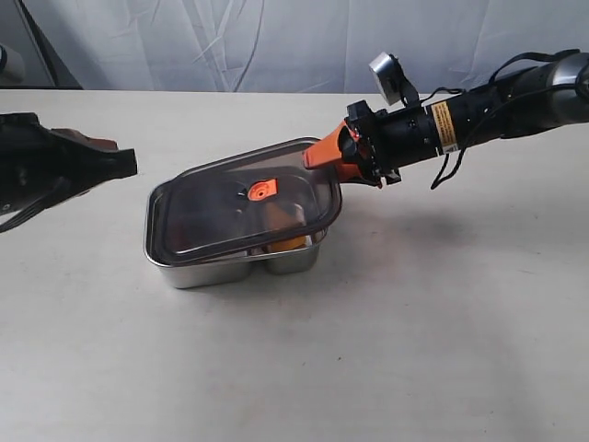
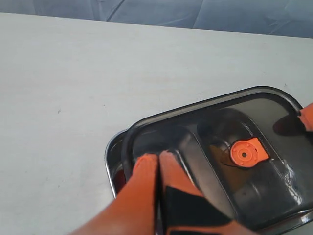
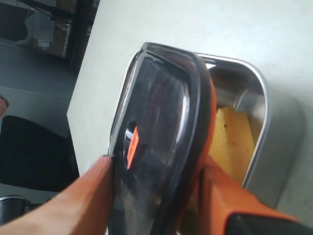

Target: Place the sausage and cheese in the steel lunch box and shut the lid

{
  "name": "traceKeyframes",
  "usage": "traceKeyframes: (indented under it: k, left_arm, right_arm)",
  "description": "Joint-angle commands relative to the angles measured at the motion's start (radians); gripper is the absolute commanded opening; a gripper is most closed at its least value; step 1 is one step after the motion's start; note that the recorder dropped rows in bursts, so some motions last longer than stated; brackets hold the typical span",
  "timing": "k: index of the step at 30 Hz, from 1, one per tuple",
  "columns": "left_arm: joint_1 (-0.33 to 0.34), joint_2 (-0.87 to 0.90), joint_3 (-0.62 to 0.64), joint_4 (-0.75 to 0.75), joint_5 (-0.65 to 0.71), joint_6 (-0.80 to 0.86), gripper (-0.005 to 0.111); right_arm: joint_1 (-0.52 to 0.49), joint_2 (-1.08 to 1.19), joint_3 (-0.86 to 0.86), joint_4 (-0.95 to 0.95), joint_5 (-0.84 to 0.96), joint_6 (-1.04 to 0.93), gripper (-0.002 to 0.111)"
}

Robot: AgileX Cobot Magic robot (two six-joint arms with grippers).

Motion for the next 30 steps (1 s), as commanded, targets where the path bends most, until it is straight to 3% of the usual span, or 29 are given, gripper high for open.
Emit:
traceKeyframes:
  k: [1, 7, 11, 13, 30]
  left_arm:
    - [-0.001, 0.045, -0.003, 0.010, -0.086, 0.000, 0.000]
    - [-0.001, 0.070, -0.003, 0.010, -0.092, 0.000, 0.000]
    - [-0.001, 0.069, -0.003, 0.010, -0.104, 0.000, 0.000]
    - [-0.001, 0.069, -0.003, 0.012, -0.112, 0.000, 0.000]
    - [-0.001, 0.089, -0.003, 0.074, -0.143, 0.000, 0.000]
  right_arm:
    - [-0.023, -0.008, -0.006, 0.005, -0.028, 0.026, 0.046]
    - [-0.032, -0.008, -0.004, 0.005, -0.028, 0.026, 0.047]
    - [-0.027, -0.008, -0.004, 0.005, -0.028, 0.026, 0.068]
    - [-0.025, -0.008, -0.004, 0.005, -0.028, 0.026, 0.072]
    - [-0.014, 0.045, -0.004, 0.005, -0.005, 0.026, 0.072]
